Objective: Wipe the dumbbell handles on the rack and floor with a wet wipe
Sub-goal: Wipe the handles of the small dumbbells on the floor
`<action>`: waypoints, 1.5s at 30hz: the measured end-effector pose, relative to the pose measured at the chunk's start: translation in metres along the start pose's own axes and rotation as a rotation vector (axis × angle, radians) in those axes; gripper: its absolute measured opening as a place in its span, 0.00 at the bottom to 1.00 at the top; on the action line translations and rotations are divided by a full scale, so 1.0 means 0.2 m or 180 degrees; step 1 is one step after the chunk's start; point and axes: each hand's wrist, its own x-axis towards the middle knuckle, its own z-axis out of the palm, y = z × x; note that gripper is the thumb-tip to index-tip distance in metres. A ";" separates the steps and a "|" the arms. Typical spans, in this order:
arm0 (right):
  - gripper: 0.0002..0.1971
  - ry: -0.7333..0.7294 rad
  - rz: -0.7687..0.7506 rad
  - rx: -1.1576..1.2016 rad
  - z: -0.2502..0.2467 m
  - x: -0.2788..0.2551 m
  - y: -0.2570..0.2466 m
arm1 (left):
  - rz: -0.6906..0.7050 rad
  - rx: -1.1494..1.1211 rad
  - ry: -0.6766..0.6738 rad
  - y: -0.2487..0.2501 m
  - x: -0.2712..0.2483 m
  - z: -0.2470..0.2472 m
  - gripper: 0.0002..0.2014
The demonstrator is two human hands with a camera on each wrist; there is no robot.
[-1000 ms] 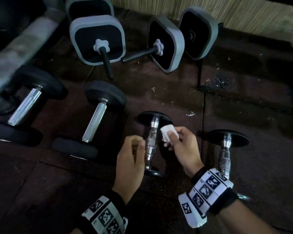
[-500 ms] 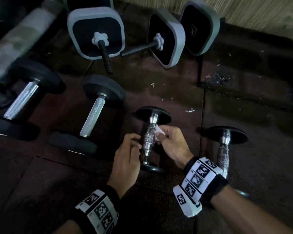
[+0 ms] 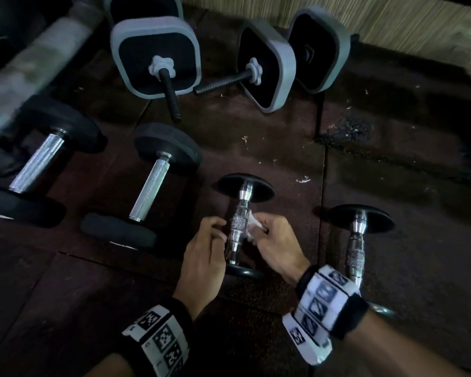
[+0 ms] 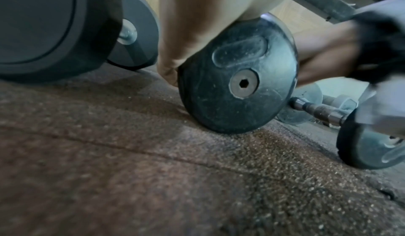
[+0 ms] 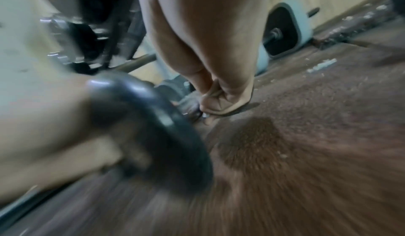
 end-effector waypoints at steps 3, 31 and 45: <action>0.12 -0.0234 -0.0106 0.0059 -0.01 -0.12 0.02 | -0.0026 -0.0011 0.0039 -0.01 0.01 -0.02 0.16; 0.04 0.0900 -0.0360 -0.0054 -0.04 0.07 -0.08 | -0.0300 0.0040 0.0031 0.03 -0.03 0.03 0.11; 0.05 0.0737 -0.0417 -0.0040 -0.12 -0.03 -0.07 | -0.0359 0.0124 0.0006 0.02 -0.03 0.02 0.10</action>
